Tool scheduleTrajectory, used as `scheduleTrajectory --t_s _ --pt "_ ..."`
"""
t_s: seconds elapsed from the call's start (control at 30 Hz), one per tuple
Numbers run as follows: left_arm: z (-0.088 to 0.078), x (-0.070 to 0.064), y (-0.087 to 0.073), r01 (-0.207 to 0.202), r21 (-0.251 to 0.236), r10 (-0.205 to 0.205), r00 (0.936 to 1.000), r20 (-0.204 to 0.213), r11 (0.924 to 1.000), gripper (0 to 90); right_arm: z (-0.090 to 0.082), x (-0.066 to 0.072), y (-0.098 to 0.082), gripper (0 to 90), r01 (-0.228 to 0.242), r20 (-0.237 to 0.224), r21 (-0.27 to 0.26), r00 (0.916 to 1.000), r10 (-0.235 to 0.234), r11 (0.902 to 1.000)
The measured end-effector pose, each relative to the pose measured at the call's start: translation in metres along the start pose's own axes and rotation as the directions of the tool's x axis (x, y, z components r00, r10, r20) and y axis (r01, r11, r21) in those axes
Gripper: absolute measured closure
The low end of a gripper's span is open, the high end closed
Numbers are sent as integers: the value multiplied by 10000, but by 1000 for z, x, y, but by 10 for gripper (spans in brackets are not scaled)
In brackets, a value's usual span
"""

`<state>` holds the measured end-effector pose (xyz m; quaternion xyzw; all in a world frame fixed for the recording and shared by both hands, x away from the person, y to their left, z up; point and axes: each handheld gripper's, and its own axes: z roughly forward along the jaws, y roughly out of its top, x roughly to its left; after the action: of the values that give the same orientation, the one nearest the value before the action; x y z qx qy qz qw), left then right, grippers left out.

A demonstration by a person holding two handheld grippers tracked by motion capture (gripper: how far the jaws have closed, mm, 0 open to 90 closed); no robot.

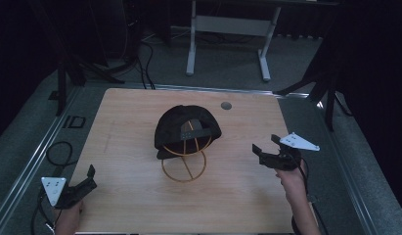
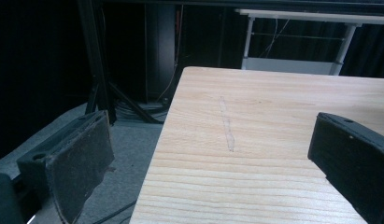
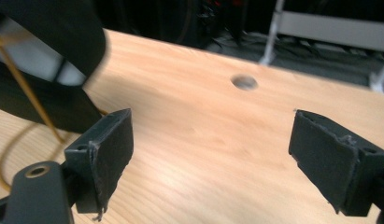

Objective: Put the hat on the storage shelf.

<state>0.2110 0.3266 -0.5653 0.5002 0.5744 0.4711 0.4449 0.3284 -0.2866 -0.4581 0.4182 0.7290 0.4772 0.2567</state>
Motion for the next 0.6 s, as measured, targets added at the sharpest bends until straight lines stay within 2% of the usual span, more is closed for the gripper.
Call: scheduleTrajectory --t_s 0.03,0.1,0.17,0.2,0.23,0.27,0.4,0.43,0.53,0.57,0.6 --pt "0 0 0 2 -7 -2 10000 -6 10000 6 0 0 0 138 0 0 0 10000 0 10000" --pt "0 0 0 -6 -11 6 10000 -14 10000 6 0 -8 -12 138 -124 202 200 9997 120 9997" --pt "0 0 0 -7 -1 7 10000 -14 10000 6 -2 -14 -23 138 -123 531 276 9985 108 9995" --pt "0 0 0 -5 5 5 10000 -20 10000 6 -3 -23 -36 137 -318 818 366 9962 287 9988" --pt "0 0 0 -5 5 5 10000 -20 10000 6 -3 -23 -36 137 -318 818 366 9962 287 9988" --pt "0 0 0 -4 2 4 10000 -23 10000 6 -6 -31 -45 137 -451 1142 416 9926 401 9981" --pt "0 0 0 -14 -3 14 10000 -34 10000 6 -8 -38 -54 138 -608 1364 511 9892 533 9968" --pt "0 0 0 5 12 -5 10000 -48 10000 6 -12 -45 -65 139 -688 1705 669 9837 565 9954" --pt "0 0 0 12 22 -12 10000 -49 10000 6 -14 -50 -72 139 -768 1873 787 9804 609 9939" --pt "0 -1 0 -9 14 10 10000 -55 10000 6 -17 -55 -80 139 -999 2086 812 9746 811 9917" --pt "0 -1 0 -14 12 14 10000 -55 10000 6 -18 -57 -82 139 -1068 2135 830 9731 870 9908"
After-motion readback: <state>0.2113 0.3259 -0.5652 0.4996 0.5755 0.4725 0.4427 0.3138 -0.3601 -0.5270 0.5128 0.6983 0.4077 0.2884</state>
